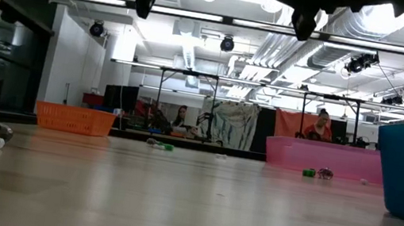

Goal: Sort Halloween decoration
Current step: Put the green skeleton toy into the blue bin

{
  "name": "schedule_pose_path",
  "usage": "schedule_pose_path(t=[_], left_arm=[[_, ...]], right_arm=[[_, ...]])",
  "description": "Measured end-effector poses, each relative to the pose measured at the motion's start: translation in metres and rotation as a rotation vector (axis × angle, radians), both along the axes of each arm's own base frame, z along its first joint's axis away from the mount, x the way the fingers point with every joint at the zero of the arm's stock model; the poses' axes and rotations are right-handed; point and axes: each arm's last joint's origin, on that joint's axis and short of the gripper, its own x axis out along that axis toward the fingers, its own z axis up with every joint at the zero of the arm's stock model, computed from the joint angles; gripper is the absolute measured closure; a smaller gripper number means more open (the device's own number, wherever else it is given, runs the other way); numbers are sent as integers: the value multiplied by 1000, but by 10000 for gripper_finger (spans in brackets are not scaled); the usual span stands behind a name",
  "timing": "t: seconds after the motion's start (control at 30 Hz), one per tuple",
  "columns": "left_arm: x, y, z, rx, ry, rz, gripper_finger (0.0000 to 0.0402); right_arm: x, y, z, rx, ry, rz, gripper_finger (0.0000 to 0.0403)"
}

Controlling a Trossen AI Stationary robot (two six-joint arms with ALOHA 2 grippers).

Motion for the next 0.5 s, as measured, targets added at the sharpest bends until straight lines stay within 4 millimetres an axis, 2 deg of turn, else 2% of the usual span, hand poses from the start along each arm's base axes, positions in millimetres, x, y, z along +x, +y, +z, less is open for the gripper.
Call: schedule_pose_path(t=[0.37, 0.5], left_arm=[[11, 0, -8, 20, 22, 5, 402], [24, -1, -11, 40, 51, -36, 402]], right_arm=[[3, -3, 14, 93, -150, -131, 400], [10, -2, 9, 88, -102, -157, 362]])
